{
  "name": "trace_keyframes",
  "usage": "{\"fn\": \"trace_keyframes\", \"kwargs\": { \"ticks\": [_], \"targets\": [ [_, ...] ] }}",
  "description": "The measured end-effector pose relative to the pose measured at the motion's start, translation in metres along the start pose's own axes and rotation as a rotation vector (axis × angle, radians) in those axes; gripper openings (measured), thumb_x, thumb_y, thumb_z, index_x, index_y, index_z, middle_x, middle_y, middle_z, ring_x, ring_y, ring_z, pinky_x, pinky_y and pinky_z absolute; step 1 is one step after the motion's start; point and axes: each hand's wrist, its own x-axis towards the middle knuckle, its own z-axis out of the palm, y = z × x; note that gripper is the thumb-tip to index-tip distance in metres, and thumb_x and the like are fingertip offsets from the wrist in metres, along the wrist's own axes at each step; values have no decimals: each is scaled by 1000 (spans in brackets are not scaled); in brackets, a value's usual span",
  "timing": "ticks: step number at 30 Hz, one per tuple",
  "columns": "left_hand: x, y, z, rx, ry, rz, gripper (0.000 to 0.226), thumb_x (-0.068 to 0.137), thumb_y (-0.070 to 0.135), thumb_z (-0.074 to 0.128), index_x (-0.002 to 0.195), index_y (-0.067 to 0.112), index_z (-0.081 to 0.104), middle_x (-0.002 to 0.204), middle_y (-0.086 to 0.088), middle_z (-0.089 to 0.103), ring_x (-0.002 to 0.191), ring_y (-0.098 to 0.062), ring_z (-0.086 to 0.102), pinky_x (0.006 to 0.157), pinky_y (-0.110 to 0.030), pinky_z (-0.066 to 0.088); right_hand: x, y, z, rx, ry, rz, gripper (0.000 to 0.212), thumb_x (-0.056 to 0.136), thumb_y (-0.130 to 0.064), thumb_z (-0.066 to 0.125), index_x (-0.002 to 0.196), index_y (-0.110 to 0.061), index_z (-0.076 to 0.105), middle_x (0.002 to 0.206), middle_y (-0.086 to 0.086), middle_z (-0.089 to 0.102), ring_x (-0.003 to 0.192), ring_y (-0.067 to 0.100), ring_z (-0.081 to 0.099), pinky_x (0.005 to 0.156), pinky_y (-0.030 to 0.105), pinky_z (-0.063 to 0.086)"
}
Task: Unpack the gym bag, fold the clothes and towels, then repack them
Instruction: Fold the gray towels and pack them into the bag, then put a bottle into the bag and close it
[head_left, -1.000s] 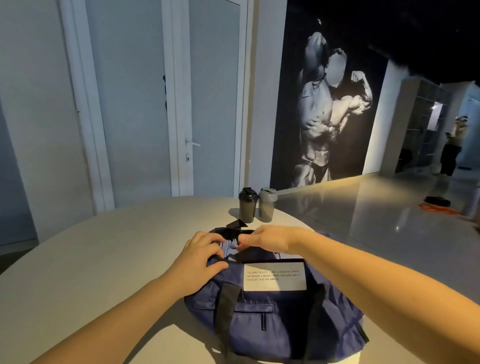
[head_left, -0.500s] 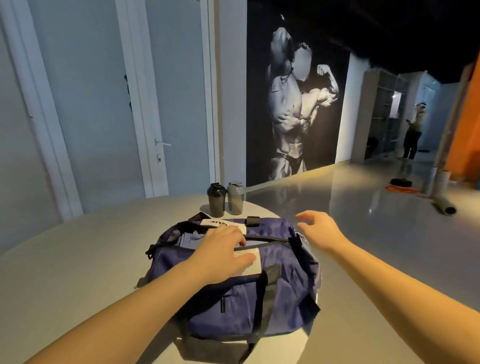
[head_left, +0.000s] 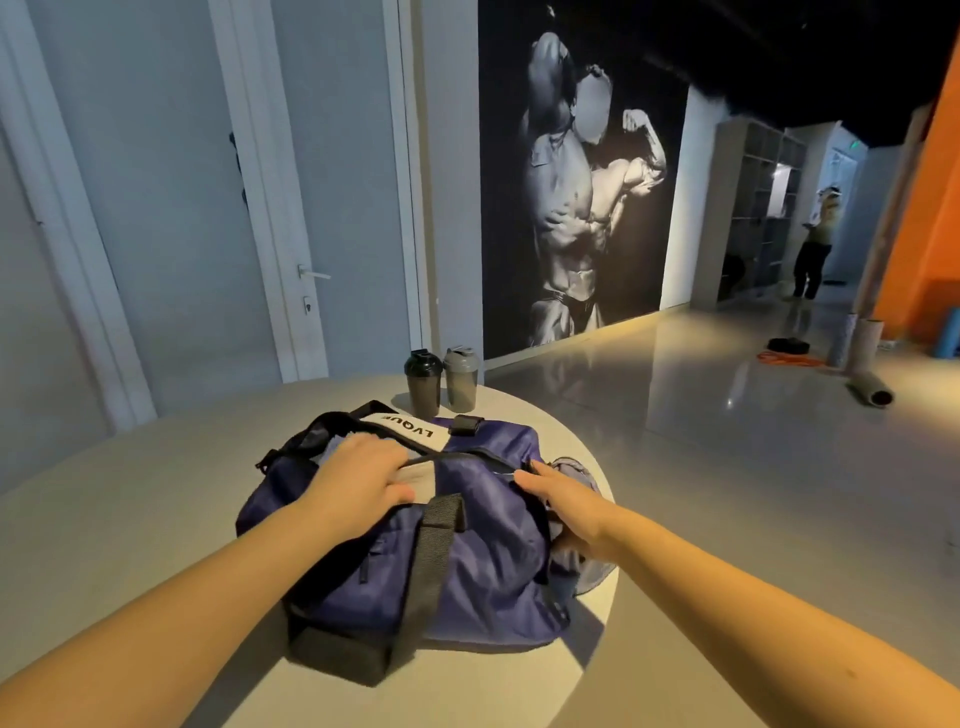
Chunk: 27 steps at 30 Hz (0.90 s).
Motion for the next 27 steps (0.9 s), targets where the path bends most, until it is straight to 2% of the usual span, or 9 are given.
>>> {"fn": "trace_keyframes", "kwargs": {
  "ticks": [3,7,10,13,15,17,20,23,27],
  "targets": [
    [-13,-25,-2,136,48,-132,42,85,56,67,118,30,64,127,9,60,126,-19,46,107,-40,30,1,1,30,22,-56,30,81,94,-52,64,159,-38,18,164,0,27,142,36,38,102,56,46],
    [-46,-46,1,73,156,-401,65,86,42,73,144,21,49,149,-3,43,134,-28,38,108,-46,36,3,-6,85,103,-74,19,82,91,-42,69,156,-41,18,160,-2,32,130,33,47,90,56,57],
    [-77,-50,5,-198,275,-595,59,91,23,70,143,17,42,145,-7,35,129,-32,45,100,-47,47,4,-10,130,151,-56,8,87,85,-39,70,155,-40,18,157,1,36,124,33,52,83,56,59],
    [-109,-45,10,-480,447,-696,39,95,11,60,130,17,44,134,-4,37,105,-29,59,79,-39,51,2,-13,172,238,-75,12,89,84,-33,67,156,-35,16,154,7,38,114,33,57,67,48,62],
    [-127,-41,14,-549,494,-670,37,94,12,61,127,16,45,134,-3,38,107,-29,58,83,-40,50,-2,-15,194,265,-120,2,84,88,-27,65,155,-31,16,151,9,39,110,32,59,63,44,61],
    [-140,-38,22,-477,398,-643,50,92,30,68,134,15,44,144,-5,35,129,-29,44,103,-45,44,-5,-18,206,228,-183,-9,82,88,-25,65,154,-28,18,153,8,36,115,31,56,69,47,62],
    [-146,-42,34,-157,206,-682,78,85,62,66,146,20,40,160,-7,26,150,-30,18,122,-52,16,-11,-25,204,96,-233,10,72,93,-20,64,153,-23,24,159,6,28,128,34,42,84,53,59],
    [-147,-46,31,-10,208,-661,77,82,59,72,143,20,46,160,-10,30,151,-32,18,124,-56,11,-20,-36,187,10,-295,19,36,98,-14,61,129,-16,43,145,5,39,142,38,32,97,58,53],
    [-134,-32,14,-62,299,-613,77,79,46,79,142,16,46,158,-11,32,146,-34,27,122,-55,19,-24,-49,155,-90,-231,-44,32,96,-8,64,125,-10,49,131,9,52,131,35,47,94,55,56]
  ]
}}
